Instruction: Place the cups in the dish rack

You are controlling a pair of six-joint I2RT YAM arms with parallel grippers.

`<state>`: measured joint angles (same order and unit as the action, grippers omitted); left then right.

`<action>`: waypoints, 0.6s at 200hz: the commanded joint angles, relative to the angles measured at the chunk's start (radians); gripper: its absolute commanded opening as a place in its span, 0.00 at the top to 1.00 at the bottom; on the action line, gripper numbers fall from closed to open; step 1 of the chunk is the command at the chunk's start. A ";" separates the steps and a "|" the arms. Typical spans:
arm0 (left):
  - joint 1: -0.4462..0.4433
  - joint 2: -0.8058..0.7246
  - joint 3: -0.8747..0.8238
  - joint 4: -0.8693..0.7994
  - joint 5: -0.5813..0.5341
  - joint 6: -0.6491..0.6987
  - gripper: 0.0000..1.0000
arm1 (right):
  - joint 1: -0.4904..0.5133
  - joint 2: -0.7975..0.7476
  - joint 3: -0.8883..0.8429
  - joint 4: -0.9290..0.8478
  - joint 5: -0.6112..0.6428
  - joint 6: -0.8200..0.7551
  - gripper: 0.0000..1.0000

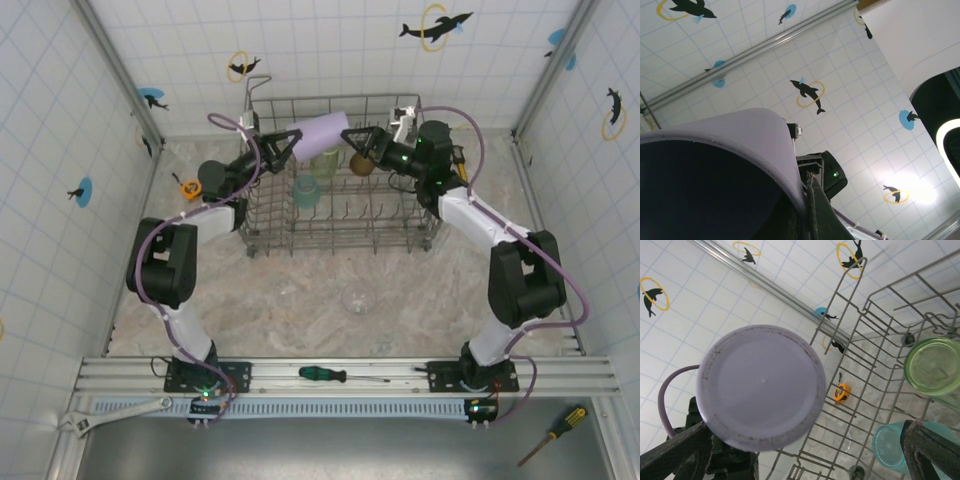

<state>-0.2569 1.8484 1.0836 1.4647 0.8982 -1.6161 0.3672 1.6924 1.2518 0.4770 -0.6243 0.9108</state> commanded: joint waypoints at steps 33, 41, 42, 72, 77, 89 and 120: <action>-0.046 -0.009 0.039 -0.056 0.027 0.091 1.00 | 0.014 0.073 0.125 0.072 -0.021 0.048 0.01; -0.051 -0.014 0.041 -0.076 0.029 0.102 1.00 | 0.017 0.084 0.139 0.079 -0.022 0.059 0.01; -0.051 -0.015 0.041 -0.079 0.029 0.104 1.00 | 0.017 0.085 0.141 0.080 -0.021 0.060 0.01; -0.065 -0.026 0.048 -0.140 0.033 0.151 1.00 | 0.031 0.131 0.194 0.091 -0.040 0.091 0.01; -0.065 -0.025 0.050 -0.151 0.032 0.154 1.00 | 0.033 0.133 0.195 0.098 -0.044 0.099 0.01; -0.067 -0.023 0.049 -0.138 0.030 0.138 1.00 | 0.040 0.136 0.194 0.110 -0.042 0.108 0.01; -0.067 -0.025 0.057 -0.146 0.036 0.140 1.00 | 0.044 0.126 0.171 0.121 -0.066 0.118 0.00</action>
<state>-0.3004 1.8458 1.1084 1.3315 0.9264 -1.5150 0.4057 1.8168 1.4067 0.5312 -0.6571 1.0080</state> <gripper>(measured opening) 0.067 0.995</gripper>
